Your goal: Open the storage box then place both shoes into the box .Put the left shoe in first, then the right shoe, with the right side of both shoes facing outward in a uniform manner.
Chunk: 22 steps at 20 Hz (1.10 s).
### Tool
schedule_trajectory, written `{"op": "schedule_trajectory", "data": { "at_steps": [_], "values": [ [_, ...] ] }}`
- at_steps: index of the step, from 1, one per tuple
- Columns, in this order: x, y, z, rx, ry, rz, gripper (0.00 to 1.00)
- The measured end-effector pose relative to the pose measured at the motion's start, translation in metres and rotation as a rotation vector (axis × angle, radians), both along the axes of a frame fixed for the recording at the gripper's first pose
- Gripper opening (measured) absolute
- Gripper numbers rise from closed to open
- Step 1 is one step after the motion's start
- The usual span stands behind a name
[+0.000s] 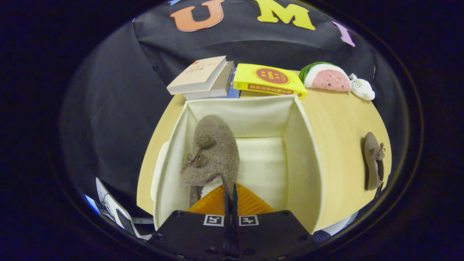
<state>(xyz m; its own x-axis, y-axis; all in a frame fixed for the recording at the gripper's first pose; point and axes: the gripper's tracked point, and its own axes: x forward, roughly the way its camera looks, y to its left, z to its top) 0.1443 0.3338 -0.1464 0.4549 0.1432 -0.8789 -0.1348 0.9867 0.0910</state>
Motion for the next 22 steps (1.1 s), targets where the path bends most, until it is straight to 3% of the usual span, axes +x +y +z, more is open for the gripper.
{"op": "schedule_trajectory", "data": {
  "at_steps": [7, 8, 9, 14, 16, 22],
  "values": [
    [-0.004, 0.000, -0.031, -0.127, 0.078, 0.054, 0.00],
    [-0.005, 0.000, -0.029, -0.129, 0.076, 0.061, 0.08],
    [-0.004, 0.003, -0.022, -0.115, 0.061, 0.078, 0.08],
    [-0.019, -0.009, 0.028, -0.098, -0.060, 0.119, 0.79],
    [-0.027, -0.020, 0.047, -0.099, -0.088, 0.123, 0.99],
    [-0.039, -0.081, 0.089, -0.038, -0.168, 0.086, 0.98]
  ]
}}
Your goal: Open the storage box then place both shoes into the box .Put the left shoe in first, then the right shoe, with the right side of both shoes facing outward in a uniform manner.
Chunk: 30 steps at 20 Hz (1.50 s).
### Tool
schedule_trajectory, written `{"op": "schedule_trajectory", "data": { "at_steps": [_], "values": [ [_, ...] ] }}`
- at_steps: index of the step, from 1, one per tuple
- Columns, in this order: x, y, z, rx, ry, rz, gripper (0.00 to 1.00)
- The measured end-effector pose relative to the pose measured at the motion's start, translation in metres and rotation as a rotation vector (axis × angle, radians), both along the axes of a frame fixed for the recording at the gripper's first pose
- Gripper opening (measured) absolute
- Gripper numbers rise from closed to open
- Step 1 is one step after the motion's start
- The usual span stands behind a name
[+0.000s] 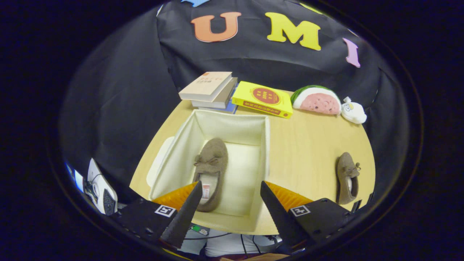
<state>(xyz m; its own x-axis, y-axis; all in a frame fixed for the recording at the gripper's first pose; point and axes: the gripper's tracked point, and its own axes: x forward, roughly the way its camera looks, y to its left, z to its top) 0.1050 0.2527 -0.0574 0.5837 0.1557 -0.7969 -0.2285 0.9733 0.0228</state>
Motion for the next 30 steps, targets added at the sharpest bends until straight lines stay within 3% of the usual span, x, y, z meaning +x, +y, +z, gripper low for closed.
{"op": "schedule_trajectory", "data": {
  "at_steps": [9, 19, 24, 28, 30],
  "values": [
    [0.007, -0.168, 0.017, 0.001, -0.056, -0.116, 0.97],
    [0.028, -0.366, -0.054, -0.023, 0.091, -0.280, 0.95],
    [0.042, -0.421, -0.087, -0.035, 0.162, -0.318, 0.87],
    [0.056, -0.438, -0.116, -0.052, 0.224, -0.308, 0.60],
    [0.063, -0.438, -0.126, -0.049, 0.251, -0.296, 0.58]
  ]
}}
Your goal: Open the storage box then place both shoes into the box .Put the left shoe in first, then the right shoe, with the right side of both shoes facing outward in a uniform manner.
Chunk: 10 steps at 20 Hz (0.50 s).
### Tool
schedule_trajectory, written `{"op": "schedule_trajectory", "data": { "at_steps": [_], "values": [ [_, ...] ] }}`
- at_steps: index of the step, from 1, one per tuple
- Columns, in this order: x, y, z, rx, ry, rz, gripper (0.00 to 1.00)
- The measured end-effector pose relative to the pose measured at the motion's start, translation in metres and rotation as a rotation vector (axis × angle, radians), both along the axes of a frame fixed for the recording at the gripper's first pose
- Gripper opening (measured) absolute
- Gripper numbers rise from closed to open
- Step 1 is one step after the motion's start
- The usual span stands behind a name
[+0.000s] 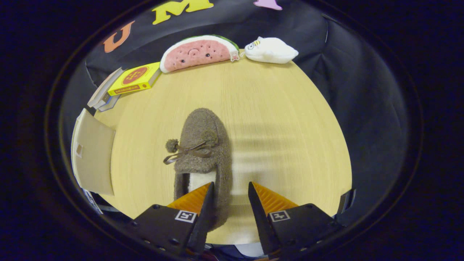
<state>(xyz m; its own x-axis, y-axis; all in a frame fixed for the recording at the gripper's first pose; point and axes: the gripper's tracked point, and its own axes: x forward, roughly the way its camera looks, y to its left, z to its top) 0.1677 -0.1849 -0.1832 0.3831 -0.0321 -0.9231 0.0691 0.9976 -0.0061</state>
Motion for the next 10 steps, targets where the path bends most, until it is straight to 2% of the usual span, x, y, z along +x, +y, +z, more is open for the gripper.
{"op": "schedule_trajectory", "data": {
  "at_steps": [2, 4, 5, 6, 7, 10],
  "values": [
    [0.004, 0.002, -0.012, 0.005, 0.019, 0.015, 0.58],
    [0.004, 0.008, -0.012, 0.010, 0.053, 0.041, 0.04],
    [0.007, 0.008, -0.018, 0.007, 0.045, 0.035, 0.10],
    [0.005, 0.009, -0.013, 0.014, 0.042, 0.033, 0.10],
    [0.005, 0.009, -0.014, 0.017, 0.040, 0.023, 0.00],
    [-0.001, 0.011, -0.015, 0.037, 0.050, -0.013, 0.00]
  ]
}}
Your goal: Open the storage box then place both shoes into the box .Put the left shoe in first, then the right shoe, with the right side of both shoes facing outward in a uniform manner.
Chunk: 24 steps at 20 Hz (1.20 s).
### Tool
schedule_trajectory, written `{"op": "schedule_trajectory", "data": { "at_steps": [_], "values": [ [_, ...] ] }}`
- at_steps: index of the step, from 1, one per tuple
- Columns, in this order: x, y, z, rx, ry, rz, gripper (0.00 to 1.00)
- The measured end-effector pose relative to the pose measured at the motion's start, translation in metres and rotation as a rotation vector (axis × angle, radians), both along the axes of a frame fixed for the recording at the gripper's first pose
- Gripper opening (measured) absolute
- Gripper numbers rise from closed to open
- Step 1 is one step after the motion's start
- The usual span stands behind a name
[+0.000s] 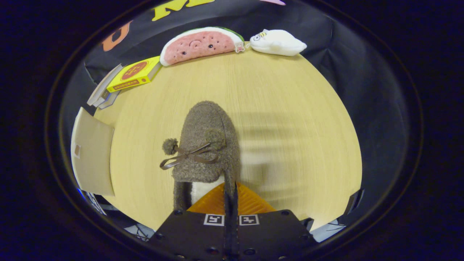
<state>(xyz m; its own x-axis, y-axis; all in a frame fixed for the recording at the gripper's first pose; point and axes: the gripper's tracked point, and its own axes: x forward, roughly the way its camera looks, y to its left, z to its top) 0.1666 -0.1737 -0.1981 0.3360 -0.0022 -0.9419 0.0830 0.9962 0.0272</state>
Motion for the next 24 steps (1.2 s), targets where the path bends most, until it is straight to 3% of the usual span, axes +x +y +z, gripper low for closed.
{"op": "schedule_trajectory", "data": {
  "at_steps": [10, 17, 24],
  "values": [
    [-0.042, 0.057, 0.098, 0.060, -0.143, -0.019, 0.00],
    [-0.061, 0.139, 0.148, 0.063, -0.209, 0.011, 0.00],
    [-0.055, 0.254, 0.177, 0.110, -0.246, 0.085, 0.00]
  ]
}}
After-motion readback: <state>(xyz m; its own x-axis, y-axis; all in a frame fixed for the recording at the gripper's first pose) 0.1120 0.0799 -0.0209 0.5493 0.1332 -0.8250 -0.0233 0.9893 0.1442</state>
